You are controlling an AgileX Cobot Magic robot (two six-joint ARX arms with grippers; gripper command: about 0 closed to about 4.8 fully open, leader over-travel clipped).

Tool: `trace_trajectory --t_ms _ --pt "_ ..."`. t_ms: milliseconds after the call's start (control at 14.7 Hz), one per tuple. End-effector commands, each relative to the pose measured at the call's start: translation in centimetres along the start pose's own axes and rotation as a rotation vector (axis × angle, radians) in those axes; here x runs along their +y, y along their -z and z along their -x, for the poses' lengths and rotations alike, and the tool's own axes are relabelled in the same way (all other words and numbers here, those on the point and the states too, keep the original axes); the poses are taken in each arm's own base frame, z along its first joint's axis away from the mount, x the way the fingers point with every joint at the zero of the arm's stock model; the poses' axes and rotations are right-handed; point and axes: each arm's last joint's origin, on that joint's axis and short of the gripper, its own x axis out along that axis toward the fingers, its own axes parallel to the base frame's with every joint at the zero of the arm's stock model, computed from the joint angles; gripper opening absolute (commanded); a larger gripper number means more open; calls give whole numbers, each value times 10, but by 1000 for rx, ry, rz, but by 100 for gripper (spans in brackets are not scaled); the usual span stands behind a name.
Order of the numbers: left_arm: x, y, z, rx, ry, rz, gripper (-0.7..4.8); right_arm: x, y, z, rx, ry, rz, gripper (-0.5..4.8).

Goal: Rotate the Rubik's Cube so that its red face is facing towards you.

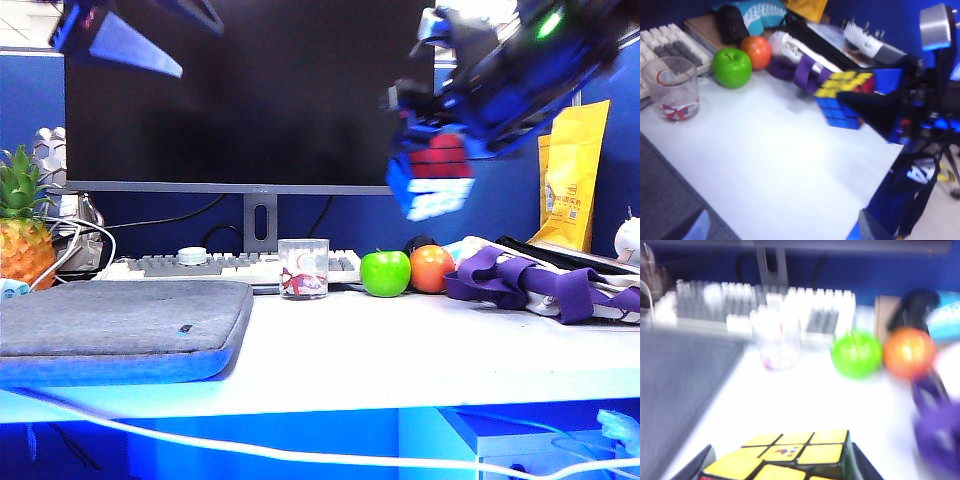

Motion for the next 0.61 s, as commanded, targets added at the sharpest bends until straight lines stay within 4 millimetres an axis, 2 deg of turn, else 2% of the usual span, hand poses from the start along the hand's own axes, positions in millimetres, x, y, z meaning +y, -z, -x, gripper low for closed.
trace_trajectory --t_ms 68,272,612 --pt "2 7 -4 -52 1 33 395 1 19 -25 -66 -28 -95 21" --pt "2 9 -5 -50 1 38 395 1 49 -48 8 -44 -134 20" --pt "2 9 -5 -53 1 52 395 1 64 -72 51 -55 -141 20"
